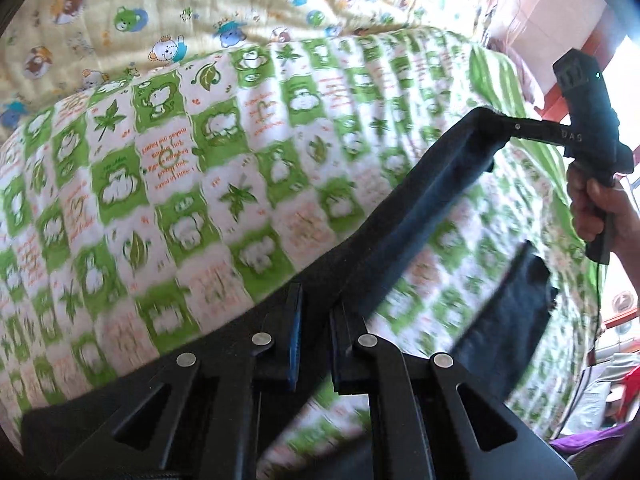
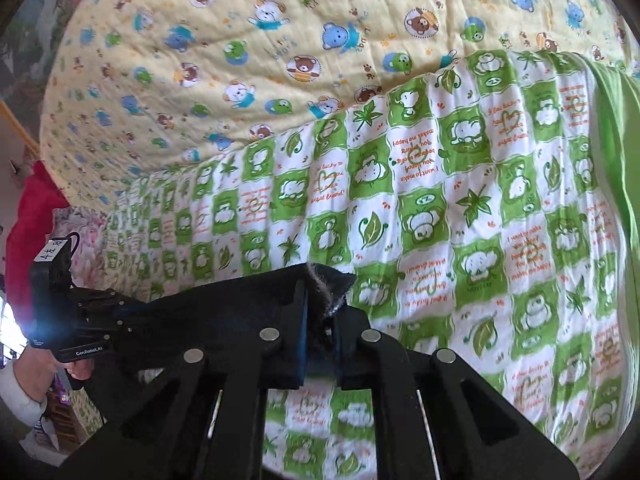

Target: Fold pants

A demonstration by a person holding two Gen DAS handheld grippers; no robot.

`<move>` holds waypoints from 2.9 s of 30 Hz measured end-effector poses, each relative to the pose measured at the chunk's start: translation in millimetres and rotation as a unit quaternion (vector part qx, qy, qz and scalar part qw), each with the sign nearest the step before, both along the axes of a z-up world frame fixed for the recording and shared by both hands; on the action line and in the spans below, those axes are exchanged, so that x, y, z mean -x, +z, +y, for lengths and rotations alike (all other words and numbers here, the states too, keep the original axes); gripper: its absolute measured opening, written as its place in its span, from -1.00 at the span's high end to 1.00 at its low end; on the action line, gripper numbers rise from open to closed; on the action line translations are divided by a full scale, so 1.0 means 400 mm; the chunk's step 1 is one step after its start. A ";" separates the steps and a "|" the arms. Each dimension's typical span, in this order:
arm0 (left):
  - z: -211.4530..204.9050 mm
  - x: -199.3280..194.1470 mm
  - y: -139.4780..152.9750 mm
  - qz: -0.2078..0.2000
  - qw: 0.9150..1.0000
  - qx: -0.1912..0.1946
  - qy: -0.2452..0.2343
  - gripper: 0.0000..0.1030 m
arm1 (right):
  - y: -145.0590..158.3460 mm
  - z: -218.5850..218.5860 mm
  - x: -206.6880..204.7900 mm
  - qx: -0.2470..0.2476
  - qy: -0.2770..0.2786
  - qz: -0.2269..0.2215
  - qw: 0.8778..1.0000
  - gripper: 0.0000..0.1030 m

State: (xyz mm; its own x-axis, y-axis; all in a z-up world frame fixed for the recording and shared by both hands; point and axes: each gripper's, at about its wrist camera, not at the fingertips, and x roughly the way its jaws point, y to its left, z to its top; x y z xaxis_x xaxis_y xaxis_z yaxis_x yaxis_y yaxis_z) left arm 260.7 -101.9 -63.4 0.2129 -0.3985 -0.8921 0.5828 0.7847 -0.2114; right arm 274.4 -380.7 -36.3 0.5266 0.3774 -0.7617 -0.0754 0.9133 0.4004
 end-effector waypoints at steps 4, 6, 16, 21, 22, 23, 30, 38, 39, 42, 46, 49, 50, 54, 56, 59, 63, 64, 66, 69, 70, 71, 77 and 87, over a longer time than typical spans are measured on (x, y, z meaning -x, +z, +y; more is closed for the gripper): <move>0.006 0.074 0.029 0.003 1.000 0.013 0.004 0.81 | 0.025 0.001 0.075 0.002 0.021 -0.018 1.000 0.79; 0.010 0.114 0.037 0.004 1.000 0.017 0.005 0.82 | 0.031 0.001 0.106 0.002 0.029 -0.024 0.999 0.79; 0.012 0.272 0.031 0.022 0.999 0.030 0.003 0.82 | 0.013 -0.004 0.282 0.008 0.051 -0.027 0.998 0.79; 0.008 0.329 0.026 0.029 0.999 0.033 -0.001 0.82 | -0.008 -0.007 0.350 0.013 0.055 -0.025 0.998 0.79; 0.008 0.342 0.026 0.031 0.999 0.034 -0.001 0.82 | -0.011 -0.007 0.359 0.014 0.056 -0.024 0.998 0.79; 0.008 0.351 0.026 0.034 0.999 0.036 0.000 0.82 | -0.015 -0.007 0.371 0.016 0.058 -0.023 0.998 0.79; -0.004 0.407 0.012 0.048 0.998 0.042 -0.002 0.82 | -0.026 -0.011 0.432 0.039 0.068 -0.020 0.997 0.79; -0.026 0.440 -0.029 0.068 0.997 0.035 -0.005 0.82 | -0.053 -0.019 0.462 0.064 0.076 -0.020 0.995 0.79; -0.028 0.443 -0.034 0.070 0.997 0.034 -0.004 0.82 | -0.055 -0.016 0.463 0.071 0.080 -0.020 0.994 0.79; -0.031 0.449 -0.047 0.075 0.997 0.032 -0.003 0.82 | -0.061 -0.008 0.468 0.089 0.091 -0.019 0.992 0.79; -0.030 0.451 -0.065 0.081 0.996 0.033 0.002 0.82 | -0.062 -0.007 0.480 0.106 0.099 -0.024 0.989 0.79; -0.033 0.453 -0.080 0.087 0.996 0.032 0.003 0.82 | -0.066 -0.012 0.491 0.111 0.103 -0.021 0.988 0.79; -0.034 0.454 -0.083 0.087 0.996 0.031 0.002 0.82 | -0.071 -0.011 0.495 0.115 0.106 -0.017 0.988 0.79; -0.042 0.465 -0.099 0.093 0.995 0.028 -0.003 0.72 | -0.099 -0.012 0.519 0.125 0.111 0.001 0.986 0.79; -0.047 0.474 -0.108 0.106 0.994 0.035 -0.011 0.68 | -0.116 -0.029 0.525 0.131 0.094 0.023 0.987 0.79; -0.057 0.495 -0.114 0.110 0.993 0.037 -0.016 0.67 | -0.125 -0.073 0.534 0.113 0.051 0.053 0.991 0.78; -0.051 0.512 -0.115 0.120 0.992 0.050 0.002 0.59 | -0.082 -0.106 0.565 0.083 0.008 0.041 0.996 0.34; -0.046 0.517 -0.112 0.121 0.991 0.054 0.010 0.55 | -0.070 -0.105 0.573 0.075 0.000 0.036 0.997 -0.01; -0.030 0.524 -0.102 0.121 0.990 0.064 0.026 0.51 | -0.045 -0.092 0.589 0.064 -0.006 0.018 0.998 -0.10; 0.003 0.532 -0.086 0.120 0.988 0.081 0.054 0.49 | -0.021 -0.050 0.598 0.048 -0.004 0.003 0.999 -0.10; 0.016 0.535 -0.079 0.118 0.987 0.086 0.063 0.46 | -0.014 -0.034 0.599 0.043 -0.004 0.000 0.999 -0.10; 0.034 0.538 -0.073 0.114 0.986 0.088 0.077 0.44 | -0.008 -0.015 0.600 0.034 -0.003 -0.004 0.999 -0.10; 0.139 0.546 -0.064 0.113 0.978 0.093 0.151 0.43 | -0.018 0.102 0.594 0.000 0.029 -0.014 0.999 -0.10; 0.398 0.591 -0.067 0.106 0.941 0.116 0.298 0.41 | -0.061 0.284 0.577 -0.019 0.102 -0.008 0.995 -0.10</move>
